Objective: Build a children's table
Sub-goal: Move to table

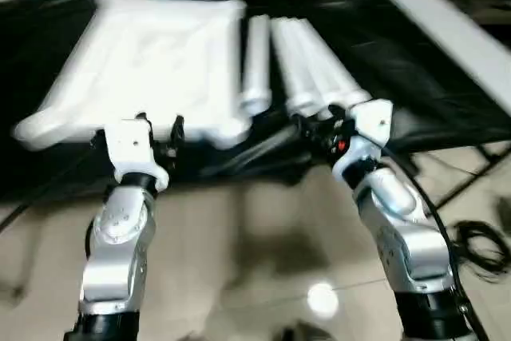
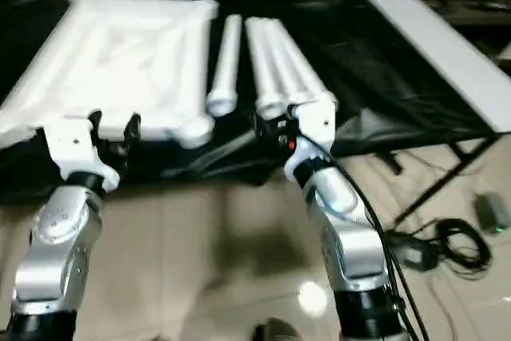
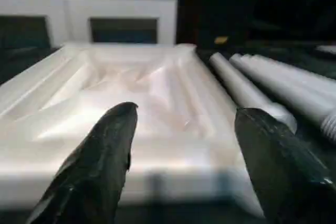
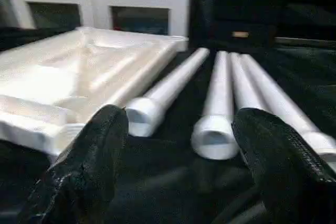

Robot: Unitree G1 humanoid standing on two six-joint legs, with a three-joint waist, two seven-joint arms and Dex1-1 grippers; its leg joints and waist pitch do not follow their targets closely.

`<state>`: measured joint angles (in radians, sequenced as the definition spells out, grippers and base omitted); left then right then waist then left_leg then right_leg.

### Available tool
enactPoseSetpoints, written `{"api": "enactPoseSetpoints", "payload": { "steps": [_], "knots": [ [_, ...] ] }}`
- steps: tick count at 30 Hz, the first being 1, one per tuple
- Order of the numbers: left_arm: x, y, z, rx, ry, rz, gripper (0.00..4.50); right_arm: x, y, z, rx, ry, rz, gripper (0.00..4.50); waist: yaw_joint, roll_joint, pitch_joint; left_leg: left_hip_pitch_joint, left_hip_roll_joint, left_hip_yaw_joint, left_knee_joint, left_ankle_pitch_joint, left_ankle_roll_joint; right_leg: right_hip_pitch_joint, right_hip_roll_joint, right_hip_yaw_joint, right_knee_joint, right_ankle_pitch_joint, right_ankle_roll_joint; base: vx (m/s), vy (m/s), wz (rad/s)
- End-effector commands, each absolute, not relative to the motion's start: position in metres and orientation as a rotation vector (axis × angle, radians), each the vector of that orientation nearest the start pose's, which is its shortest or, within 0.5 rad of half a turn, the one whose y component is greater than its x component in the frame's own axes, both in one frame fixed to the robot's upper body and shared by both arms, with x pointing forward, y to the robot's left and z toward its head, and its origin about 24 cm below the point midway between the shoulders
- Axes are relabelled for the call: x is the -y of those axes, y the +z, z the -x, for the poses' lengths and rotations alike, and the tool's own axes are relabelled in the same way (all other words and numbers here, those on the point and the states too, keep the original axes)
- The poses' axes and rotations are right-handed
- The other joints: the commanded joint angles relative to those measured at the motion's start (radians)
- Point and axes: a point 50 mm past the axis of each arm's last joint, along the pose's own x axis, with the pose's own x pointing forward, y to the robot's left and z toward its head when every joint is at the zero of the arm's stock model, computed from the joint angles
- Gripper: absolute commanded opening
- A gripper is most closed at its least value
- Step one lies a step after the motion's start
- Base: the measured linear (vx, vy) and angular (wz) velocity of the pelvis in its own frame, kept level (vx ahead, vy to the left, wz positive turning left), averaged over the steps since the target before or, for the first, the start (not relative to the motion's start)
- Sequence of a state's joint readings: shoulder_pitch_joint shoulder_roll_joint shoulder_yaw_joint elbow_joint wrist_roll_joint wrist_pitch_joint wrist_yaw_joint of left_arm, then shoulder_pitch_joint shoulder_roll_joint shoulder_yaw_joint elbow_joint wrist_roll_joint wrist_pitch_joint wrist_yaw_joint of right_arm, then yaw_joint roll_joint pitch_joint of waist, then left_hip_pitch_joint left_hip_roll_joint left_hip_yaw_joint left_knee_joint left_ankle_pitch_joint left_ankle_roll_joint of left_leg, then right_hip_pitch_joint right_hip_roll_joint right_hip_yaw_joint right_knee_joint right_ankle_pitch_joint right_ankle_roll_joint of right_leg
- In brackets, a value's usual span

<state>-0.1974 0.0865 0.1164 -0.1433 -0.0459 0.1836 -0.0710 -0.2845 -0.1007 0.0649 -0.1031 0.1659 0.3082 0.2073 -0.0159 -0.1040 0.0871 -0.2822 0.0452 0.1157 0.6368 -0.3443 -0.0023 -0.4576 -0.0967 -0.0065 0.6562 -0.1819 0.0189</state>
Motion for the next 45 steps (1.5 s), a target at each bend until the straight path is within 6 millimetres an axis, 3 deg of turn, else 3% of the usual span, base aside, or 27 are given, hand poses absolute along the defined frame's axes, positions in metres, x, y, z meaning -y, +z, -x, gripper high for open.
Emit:
{"api": "enactPoseSetpoints", "payload": {
  "steps": [1,2,3,6,7,8,9,10,12,14,17,18,19,20,21,23,25,27,28,29,31,32,33,34,35,39,45],
  "knots": [
    [-0.172,0.115,-0.285,0.164,-0.015,-0.008,3.72,0.117,0.109,-0.296,0.055,0.389,-0.033,3.7,0.04,-0.021,-0.072,-0.057,-0.009,0.001,0.077,-0.05,0.188,0.182,-0.122,0.158,-0.171,-0.367,-0.11,0.211,-0.091,0.13],
    [-0.172,0.115,-0.285,0.164,-0.015,-0.008,3.82,0.117,0.109,-0.296,0.055,0.389,-0.033,3.8,0.045,-0.003,-0.074,-0.102,0.019,-0.03,0.11,0.003,0.103,0.233,-0.147,0.175,-0.152,-0.372,-0.258,0.211,-0.091,0.13],
    [-0.175,0.116,-0.285,0.166,0.0,-0.026,3.82,0.115,0.108,-0.296,0.046,0.403,-0.06,3.8,0.047,0.015,-0.059,-0.152,0.052,-0.049,0.126,0.086,0.109,0.249,-0.208,0.069,-0.152,-0.234,-0.192,0.226,-0.054,0.1],
    [-0.178,0.118,-0.285,0.172,0.01,-0.043,4.18,0.109,0.108,-0.295,0.047,0.428,-0.047,4.2,0.045,0.059,-0.048,-0.154,0.118,-0.044,0.089,0.198,0.085,0.228,-0.225,-0.054,-0.224,-0.344,-0.268,0.187,-0.009,0.33],
    [-0.178,0.118,-0.284,0.173,0.008,-0.043,4.18,0.107,0.109,-0.295,0.053,0.438,-0.029,4.2,0.031,0.076,-0.037,-0.189,0.135,-0.026,0.029,0.251,0.145,0.273,-0.179,-0.138,-0.226,-0.45,-0.224,0.229,0.112,0.41],
    [-0.178,0.118,-0.284,0.173,0.007,-0.043,4.28,0.107,0.109,-0.295,0.055,0.441,-0.024,4.25,0.022,0.119,-0.018,-0.146,0.135,-0.043,-0.076,0.125,0.194,0.282,-0.058,-0.208,-0.199,-0.482,-0.143,0.229,0.112,0.41],
    [-0.178,0.118,-0.284,0.173,0.005,-0.043,4.4,0.107,0.11,-0.294,0.06,0.442,-0.024,4.27,-0.014,0.155,-0.052,0.041,0.23,-0.137,-0.109,-0.162,0.148,0.123,0.05,-0.152,0.016,-0.36,-0.136,0.298,0.122,0.31],
    [-0.178,0.118,-0.284,0.173,0.005,-0.043,4.47,0.107,0.11,-0.294,0.06,0.442,-0.024,4.28,-0.028,0.133,-0.078,0.077,0.249,-0.162,-0.099,-0.093,0.173,0.073,0.058,-0.123,0.061,-0.282,-0.102,0.291,0.089,0.22],
    [-0.177,0.119,-0.284,0.171,-0.013,-0.054,4.47,0.108,0.109,-0.294,0.051,0.44,-0.061,4.28,0.004,0.136,-0.08,0.078,0.195,-0.132,-0.065,0.211,0.141,0.001,0.062,-0.097,0.11,-0.191,0.036,0.264,0.095,0.17],
    [-0.173,0.119,-0.283,0.173,-0.044,-0.062,4.47,0.11,0.109,-0.294,0.047,0.435,-0.076,4.28,0.008,0.114,-0.069,0.049,0.193,-0.087,-0.107,0.288,0.144,-0.009,0.056,-0.092,0.116,-0.09,0.064,0.199,0.089,0.02],
    [-0.17,0.12,-0.283,0.172,-0.068,-0.059,4.47,0.113,0.109,-0.294,0.047,0.428,-0.073,4.28,0.004,0.056,-0.045,0.028,0.177,-0.022,-0.162,0.014,0.189,0.016,0.017,-0.058,0.008,0.057,-0.041,0.19,0.015,0.01],
    [-0.17,0.119,-0.283,0.17,-0.074,-0.059,4.47,0.114,0.109,-0.294,0.047,0.426,-0.071,4.28,0.013,0.02,-0.072,0.062,0.118,0.017,-0.113,-0.125,0.17,0.053,-0.039,0.002,-0.071,0.036,-0.129,0.21,-0.065,0.07],
    [-0.169,0.119,-0.284,0.167,-0.087,-0.057,4.47,0.117,0.109,-0.294,0.048,0.422,-0.066,4.28,0.056,-0.004,-0.058,-0.001,0.027,0.041,0.034,-0.153,0.146,0.149,-0.119,0.13,-0.185,-0.453,-0.186,0.221,-0.098,0.27],
    [-0.168,0.118,-0.284,0.163,-0.096,-0.059,4.47,0.119,0.109,-0.294,0.049,0.418,-0.059,4.28,0.061,0.005,-0.061,-0.034,0.021,0.008,0.094,-0.067,0.095,0.19,-0.144,0.179,-0.195,-0.663,-0.279,0.221,-0.098,0.27],
    [-0.167,0.118,-0.284,0.16,-0.103,-0.061,4.47,0.12,0.109,-0.294,0.05,0.415,-0.053,4.28,0.068,0.021,-0.06,-0.083,0.035,-0.028,0.114,-0.002,0.04,0.229,-0.136,0.186,-0.169,-0.592,-0.335,0.221,-0.062,0.21],
    [-0.165,0.117,-0.284,0.156,-0.116,-0.063,4.47,0.124,0.11,-0.294,0.053,0.407,-0.043,4.28,0.076,0.041,-0.058,-0.108,0.048,-0.052,0.13,0.034,0.001,0.243,-0.126,0.186,-0.161,-0.453,-0.407,0.211,-0.007,0.09],
    [-0.164,0.116,-0.284,0.154,-0.122,-0.063,4.47,0.126,0.111,-0.294,0.056,0.405,-0.039,4.28,0.084,0.062,-0.053,-0.127,0.091,-0.061,0.067,0.138,-0.023,0.234,-0.067,0.112,-0.163,-0.294,-0.456,0.177,0.057,0.12],
    [-0.157,0.113,-0.283,0.145,-0.176,-0.036,4.47,0.133,0.116,-0.294,0.08,0.441,-0.022,4.28,0.073,0.133,-0.069,-0.044,0.151,-0.07,-0.091,0.201,0.019,0.176,0.053,-0.011,-0.115,-0.28,-0.27,0.179,0.127,0.07],
    [-0.157,0.113,-0.283,0.145,-0.176,-0.036,4.47,0.133,0.116,-0.294,0.08,0.441,-0.022,4.28,0.024,0.154,-0.078,0.04,0.258,-0.167,-0.119,0.081,0.07,0.066,0.069,-0.04,0.048,-0.262,-0.145,0.212,0.167,0.11],
    [-0.154,0.112,-0.283,0.141,-0.206,-0.017,4.47,0.136,0.119,-0.293,0.085,0.482,-0.008,4.28,0.017,0.137,-0.096,0.067,0.263,-0.179,-0.094,0.168,0.117,0.038,0.054,-0.042,0.067,-0.21,-0.098,0.212,0.167,0.11],
    [-0.145,0.11,-0.28,0.132,-0.316,0.027,4.47,0.138,0.123,-0.292,0.085,0.548,0.003,4.28,0.047,0.124,-0.113,0.037,0.197,-0.134,0.0,1.193,0.152,0.009,0.031,-0.017,0.036,0.114,0.064,0.127,0.109,0.07],
    [-0.139,0.11,-0.276,0.132,-0.414,0.039,4.47,0.14,0.126,-0.291,0.085,0.616,0.033,4.28,0.041,0.104,-0.128,0.074,0.147,-0.126,0.035,1.528,0.103,-0.016,0.02,0.008,-0.015,0.26,0.08,0.075,0.1,0.02],
    [-0.136,0.109,-0.274,0.127,-0.483,0.032,4.47,0.14,0.129,-0.29,0.085,0.667,0.057,4.28,0.031,0.079,-0.123,0.051,0.112,-0.113,0.034,1.457,0.086,-0.003,0.004,0.028,-0.057,0.327,0.056,-0.062,0.037,-0.08],
    [-0.136,0.109,-0.274,0.127,-0.483,0.032,4.47,0.14,0.129,-0.29,0.085,0.667,0.057,4.28,0.033,0.027,-0.112,-0.055,0.049,-0.061,0.013,0.983,0.068,0.087,-0.03,0.056,-0.055,0.514,-0.021,-0.068,-0.006,0.03],
    [-0.133,0.108,-0.27,0.124,-0.57,0.015,4.47,0.141,0.132,-0.288,0.087,0.722,0.086,4.28,0.054,0.02,-0.109,-0.097,0.061,-0.046,-0.005,0.545,0.096,0.133,-0.08,0.08,-0.074,0.592,-0.095,-0.068,-0.006,0.03],
    [-0.137,0.109,-0.248,0.008,-1.057,-0.166,4.47,0.153,0.143,-0.277,0.053,1.025,0.238,4.28,0.03,0.067,-0.074,-0.077,0.137,-0.045,-0.081,0.07,0.099,0.11,-0.032,0.024,-0.091,-0.001,-0.293,-0.035,-0.041,0.01],
    [-0.139,0.11,-0.245,-0.077,-1.258,-0.287,4.12,0.162,0.147,-0.276,-0.014,1.159,0.282,4.28,0.023,0.066,-0.055,-0.047,0.166,0.003,-0.095,-0.245,-0.009,0.083,-0.044,0.029,-0.126,-0.445,-0.232,-0.036,-0.018,0.07]
  ]
}}
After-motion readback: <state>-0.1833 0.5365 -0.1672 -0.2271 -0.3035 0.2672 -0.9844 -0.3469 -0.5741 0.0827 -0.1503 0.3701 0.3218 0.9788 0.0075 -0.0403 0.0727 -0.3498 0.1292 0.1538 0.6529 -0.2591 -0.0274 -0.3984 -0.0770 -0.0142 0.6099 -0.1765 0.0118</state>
